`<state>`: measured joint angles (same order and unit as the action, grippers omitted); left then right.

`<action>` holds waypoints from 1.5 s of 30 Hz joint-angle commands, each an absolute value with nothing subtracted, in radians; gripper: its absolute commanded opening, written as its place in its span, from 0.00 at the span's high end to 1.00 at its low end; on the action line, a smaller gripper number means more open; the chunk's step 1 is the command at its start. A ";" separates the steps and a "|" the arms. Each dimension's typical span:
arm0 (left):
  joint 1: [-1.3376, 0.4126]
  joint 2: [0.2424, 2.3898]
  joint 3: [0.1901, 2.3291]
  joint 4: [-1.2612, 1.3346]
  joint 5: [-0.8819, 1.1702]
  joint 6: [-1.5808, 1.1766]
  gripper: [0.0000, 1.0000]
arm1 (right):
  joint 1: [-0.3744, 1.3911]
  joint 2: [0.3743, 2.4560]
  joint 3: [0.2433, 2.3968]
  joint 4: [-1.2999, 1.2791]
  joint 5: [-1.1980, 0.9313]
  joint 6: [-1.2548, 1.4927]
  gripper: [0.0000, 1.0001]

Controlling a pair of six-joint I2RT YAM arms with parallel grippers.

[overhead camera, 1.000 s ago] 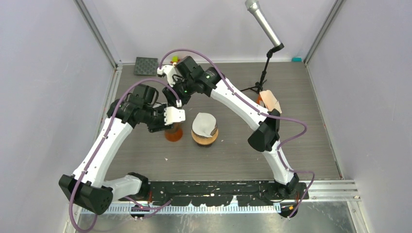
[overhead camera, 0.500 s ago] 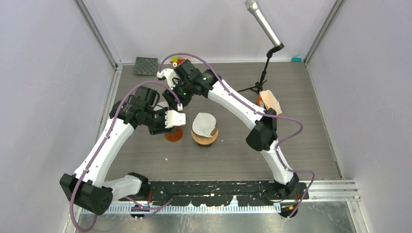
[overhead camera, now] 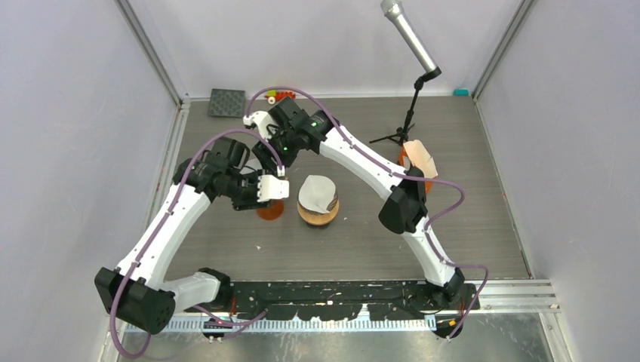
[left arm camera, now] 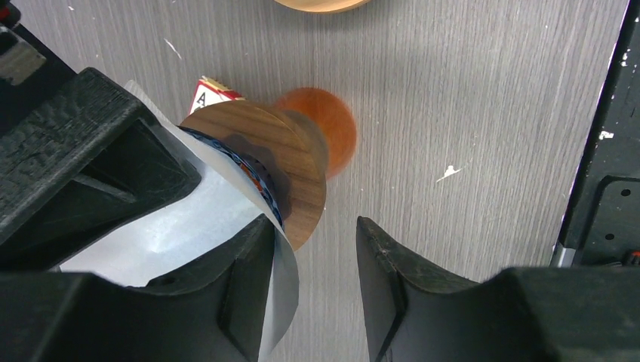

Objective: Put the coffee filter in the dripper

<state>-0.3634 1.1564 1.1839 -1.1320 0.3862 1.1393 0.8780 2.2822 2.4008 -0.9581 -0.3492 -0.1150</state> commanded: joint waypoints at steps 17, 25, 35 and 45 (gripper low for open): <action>-0.357 1.157 1.169 -1.096 0.396 1.168 0.55 | 0.884 2.275 2.429 -0.951 -0.341 -0.133 0.36; -0.357 1.136 1.218 -1.092 0.400 1.123 0.53 | 0.881 2.225 2.442 -0.939 -0.333 -0.107 0.29; -0.357 1.112 1.262 -1.101 0.389 1.094 0.41 | 0.880 2.182 2.446 -0.936 -0.334 -0.062 0.23; -0.357 1.072 1.278 -1.117 0.375 1.088 0.39 | 0.879 2.153 2.453 -0.936 -0.337 -0.049 0.23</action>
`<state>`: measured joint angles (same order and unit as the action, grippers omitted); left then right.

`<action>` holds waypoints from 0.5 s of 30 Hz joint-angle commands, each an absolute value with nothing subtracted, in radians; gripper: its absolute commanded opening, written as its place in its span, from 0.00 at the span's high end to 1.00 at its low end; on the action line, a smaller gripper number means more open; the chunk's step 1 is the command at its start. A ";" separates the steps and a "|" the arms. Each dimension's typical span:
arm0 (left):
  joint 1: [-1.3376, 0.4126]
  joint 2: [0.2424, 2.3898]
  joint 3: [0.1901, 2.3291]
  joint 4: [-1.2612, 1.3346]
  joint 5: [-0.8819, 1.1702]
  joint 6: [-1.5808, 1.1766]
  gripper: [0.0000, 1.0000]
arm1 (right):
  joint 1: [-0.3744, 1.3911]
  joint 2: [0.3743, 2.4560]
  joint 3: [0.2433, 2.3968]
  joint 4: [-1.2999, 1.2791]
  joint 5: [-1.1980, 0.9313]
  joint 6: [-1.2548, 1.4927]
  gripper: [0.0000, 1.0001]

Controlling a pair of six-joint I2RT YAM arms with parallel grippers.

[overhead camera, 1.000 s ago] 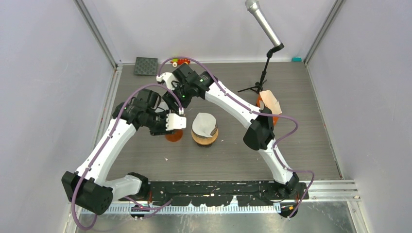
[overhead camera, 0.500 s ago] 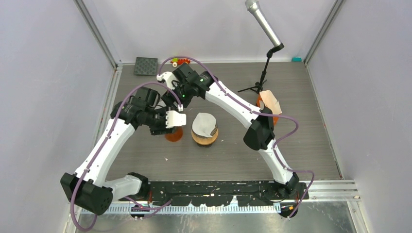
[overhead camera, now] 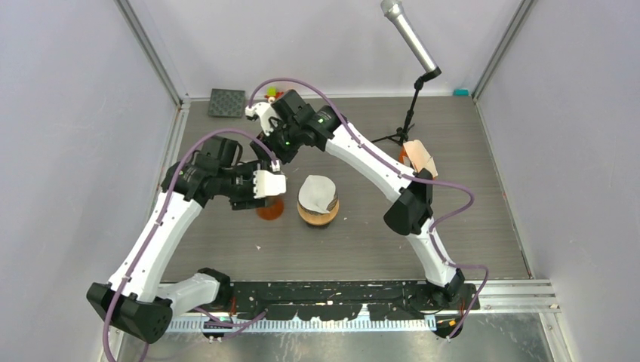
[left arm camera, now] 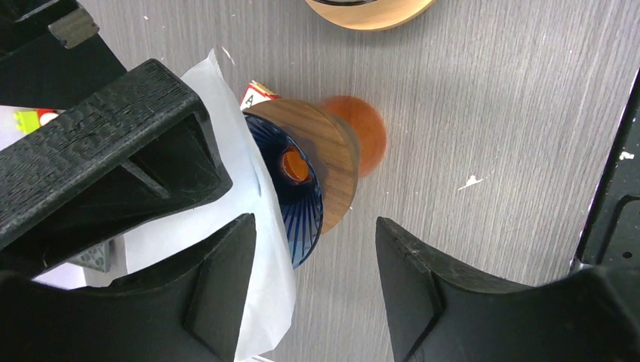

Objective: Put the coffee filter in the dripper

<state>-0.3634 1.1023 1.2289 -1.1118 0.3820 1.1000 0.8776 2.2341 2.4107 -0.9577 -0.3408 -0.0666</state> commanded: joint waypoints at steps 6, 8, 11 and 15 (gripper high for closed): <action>-0.355 1.056 1.317 -1.113 0.374 1.046 0.38 | 0.876 2.132 2.467 -0.937 -0.325 -0.031 0.22; -0.344 1.054 1.339 -1.104 0.388 1.010 0.37 | 0.874 2.121 2.467 -0.936 -0.318 -0.017 0.22; -0.319 1.055 1.381 -1.102 0.426 0.962 0.35 | 0.873 2.103 2.454 -0.935 -0.307 -0.001 0.22; -0.271 1.062 1.433 -1.119 0.478 0.902 0.31 | 0.873 2.076 2.411 -0.925 -0.290 0.054 0.22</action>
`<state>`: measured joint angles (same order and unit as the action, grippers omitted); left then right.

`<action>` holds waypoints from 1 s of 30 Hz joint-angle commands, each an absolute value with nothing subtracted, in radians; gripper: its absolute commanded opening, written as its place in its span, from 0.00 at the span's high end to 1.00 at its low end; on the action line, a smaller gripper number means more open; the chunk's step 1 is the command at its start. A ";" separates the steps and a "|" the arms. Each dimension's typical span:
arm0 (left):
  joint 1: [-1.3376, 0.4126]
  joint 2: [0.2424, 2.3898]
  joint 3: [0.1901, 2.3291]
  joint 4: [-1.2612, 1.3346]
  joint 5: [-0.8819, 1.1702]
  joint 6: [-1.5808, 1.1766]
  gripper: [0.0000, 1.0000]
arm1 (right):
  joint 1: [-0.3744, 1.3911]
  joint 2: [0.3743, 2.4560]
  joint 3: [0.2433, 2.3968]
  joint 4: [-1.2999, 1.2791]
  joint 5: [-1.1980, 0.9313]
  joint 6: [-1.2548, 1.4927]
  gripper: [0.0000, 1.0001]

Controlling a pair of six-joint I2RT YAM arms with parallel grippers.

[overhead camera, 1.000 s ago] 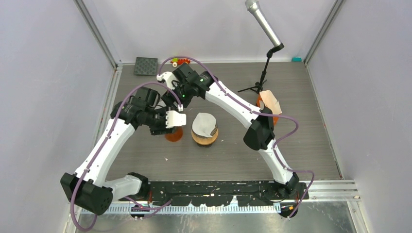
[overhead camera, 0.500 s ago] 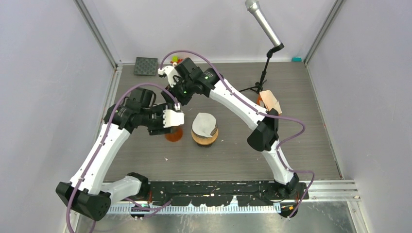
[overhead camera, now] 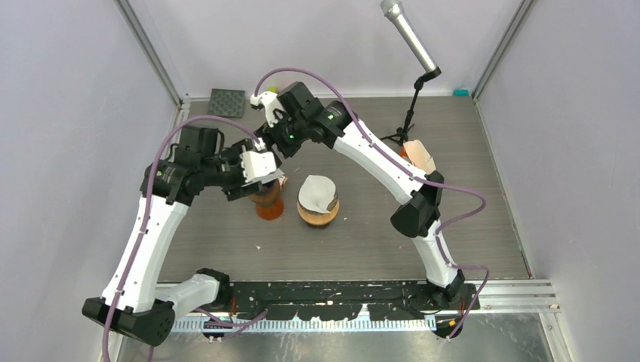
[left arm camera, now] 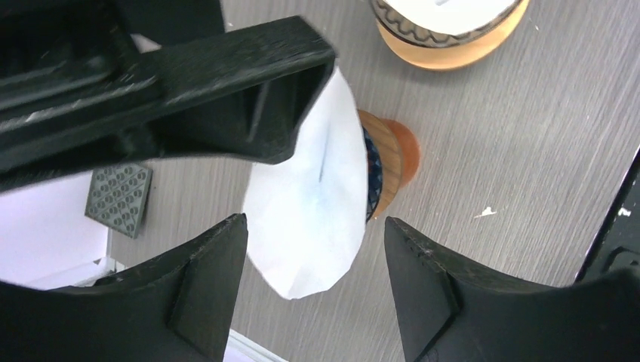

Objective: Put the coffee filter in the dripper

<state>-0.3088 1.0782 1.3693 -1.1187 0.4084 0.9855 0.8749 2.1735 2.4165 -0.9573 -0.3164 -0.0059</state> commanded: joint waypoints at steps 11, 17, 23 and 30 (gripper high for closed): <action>-0.176 1.058 1.429 -0.945 0.251 0.484 0.24 | 0.873 2.017 2.284 -0.892 -0.257 0.147 0.23; -0.167 1.109 1.425 -0.930 0.105 0.333 0.16 | 0.872 2.021 2.260 -0.877 -0.226 0.190 0.23; -0.163 1.185 1.427 -0.970 0.110 0.266 0.16 | 0.873 2.042 2.254 -0.876 -0.213 0.211 0.25; -0.160 1.196 1.395 -0.967 0.122 0.243 0.16 | 0.874 2.057 2.233 -0.875 -0.216 0.218 0.28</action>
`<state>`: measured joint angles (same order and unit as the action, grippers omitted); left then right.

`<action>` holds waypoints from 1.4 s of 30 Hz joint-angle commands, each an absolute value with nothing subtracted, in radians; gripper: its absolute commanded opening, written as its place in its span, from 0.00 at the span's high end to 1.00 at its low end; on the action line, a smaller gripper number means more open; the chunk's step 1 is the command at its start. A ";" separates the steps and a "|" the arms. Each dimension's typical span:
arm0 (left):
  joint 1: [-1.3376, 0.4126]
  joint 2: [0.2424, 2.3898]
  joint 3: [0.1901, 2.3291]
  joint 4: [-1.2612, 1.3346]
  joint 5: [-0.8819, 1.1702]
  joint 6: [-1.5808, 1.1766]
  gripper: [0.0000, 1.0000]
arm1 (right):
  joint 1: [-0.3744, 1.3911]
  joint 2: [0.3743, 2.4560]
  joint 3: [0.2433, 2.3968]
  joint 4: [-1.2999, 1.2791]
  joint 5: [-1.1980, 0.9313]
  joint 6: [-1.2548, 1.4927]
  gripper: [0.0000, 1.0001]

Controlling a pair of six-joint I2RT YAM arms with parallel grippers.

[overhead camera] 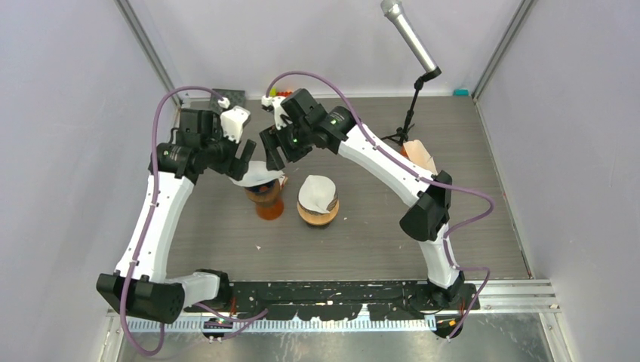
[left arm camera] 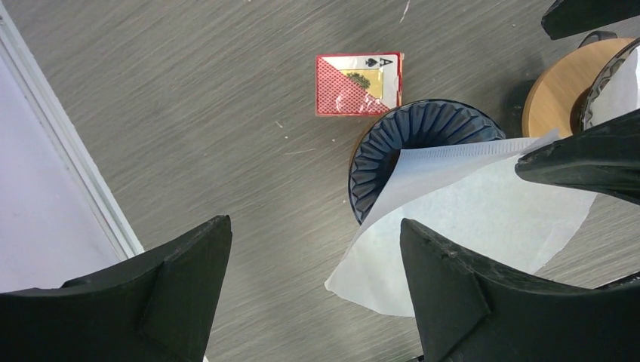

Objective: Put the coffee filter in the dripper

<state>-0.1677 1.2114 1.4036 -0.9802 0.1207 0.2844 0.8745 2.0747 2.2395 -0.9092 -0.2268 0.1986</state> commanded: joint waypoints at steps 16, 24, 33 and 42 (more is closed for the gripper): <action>-0.114 1.174 1.262 -0.883 0.170 0.163 0.19 | 0.885 2.058 2.161 -0.847 -0.206 0.249 0.32; -0.111 1.184 1.229 -0.854 0.182 0.146 0.20 | 0.886 2.079 2.162 -0.844 -0.202 0.252 0.32; -0.098 1.189 1.205 -0.843 0.192 0.136 0.20 | 0.886 2.090 2.149 -0.837 -0.188 0.260 0.33; -0.089 1.164 1.150 -0.805 0.192 0.112 0.21 | 0.889 2.109 2.124 -0.819 -0.186 0.290 0.34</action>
